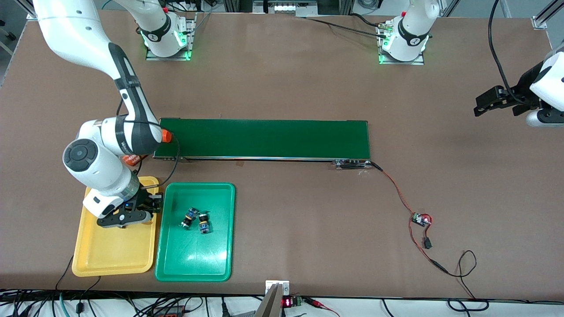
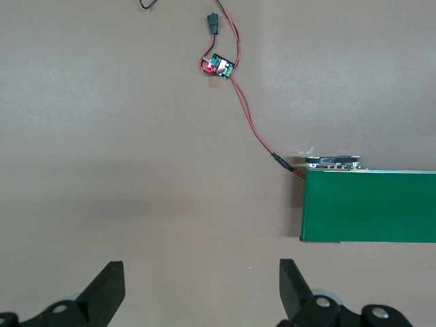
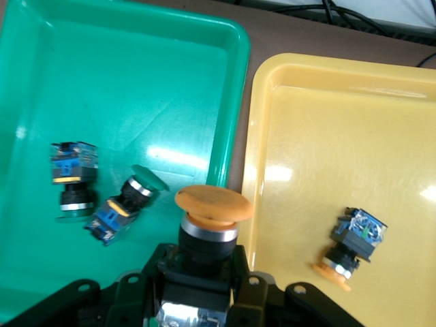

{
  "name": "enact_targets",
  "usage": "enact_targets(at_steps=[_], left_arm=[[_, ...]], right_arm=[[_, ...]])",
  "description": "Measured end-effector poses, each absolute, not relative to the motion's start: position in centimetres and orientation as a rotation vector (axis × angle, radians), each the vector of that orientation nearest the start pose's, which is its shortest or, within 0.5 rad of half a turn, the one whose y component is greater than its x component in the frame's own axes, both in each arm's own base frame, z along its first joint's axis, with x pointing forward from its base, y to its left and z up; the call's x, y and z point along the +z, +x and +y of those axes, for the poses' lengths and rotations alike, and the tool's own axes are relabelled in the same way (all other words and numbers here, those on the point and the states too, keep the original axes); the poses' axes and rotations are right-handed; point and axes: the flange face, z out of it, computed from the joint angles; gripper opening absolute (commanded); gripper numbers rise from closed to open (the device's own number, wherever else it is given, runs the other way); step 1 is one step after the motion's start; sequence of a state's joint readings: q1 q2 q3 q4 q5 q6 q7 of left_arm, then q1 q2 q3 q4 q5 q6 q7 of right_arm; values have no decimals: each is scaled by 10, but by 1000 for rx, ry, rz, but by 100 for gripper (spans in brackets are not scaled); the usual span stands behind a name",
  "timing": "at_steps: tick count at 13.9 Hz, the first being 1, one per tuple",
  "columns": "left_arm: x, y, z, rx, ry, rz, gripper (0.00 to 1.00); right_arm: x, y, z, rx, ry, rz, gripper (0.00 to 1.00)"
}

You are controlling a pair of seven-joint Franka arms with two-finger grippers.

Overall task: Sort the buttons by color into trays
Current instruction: 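Open the right gripper to drop the button into the yellow tray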

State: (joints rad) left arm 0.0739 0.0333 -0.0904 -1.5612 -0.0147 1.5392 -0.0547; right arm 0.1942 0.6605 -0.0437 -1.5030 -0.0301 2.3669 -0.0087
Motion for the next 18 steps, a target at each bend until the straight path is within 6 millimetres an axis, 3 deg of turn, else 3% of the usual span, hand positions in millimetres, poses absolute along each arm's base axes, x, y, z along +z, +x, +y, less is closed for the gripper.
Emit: enact_targets(at_steps=[4,9,11,15,17,18], left_arm=[[608,561,-10,88,-3156,-60,100],[608,561,-11,88,-3156,-57,100],[608,561,-11,88,-3156,-57,100],[608,561,-12,89,-3156,-56,100],[608,561,-12,89,-3156,-55,100],[608,561,-12,89,-3156,-55,100]], right_arm=[[293,725,116,-358,-3138,-318,38],[293,726,113,-371,-3137,-316,37],[293,728,96,-370,-3142,-356,37],[288,733,39,-353,-3159,-421,38],[283,733,36,-341,-3158,-429,39],[281,733,38,-337,-3156,-433,46]])
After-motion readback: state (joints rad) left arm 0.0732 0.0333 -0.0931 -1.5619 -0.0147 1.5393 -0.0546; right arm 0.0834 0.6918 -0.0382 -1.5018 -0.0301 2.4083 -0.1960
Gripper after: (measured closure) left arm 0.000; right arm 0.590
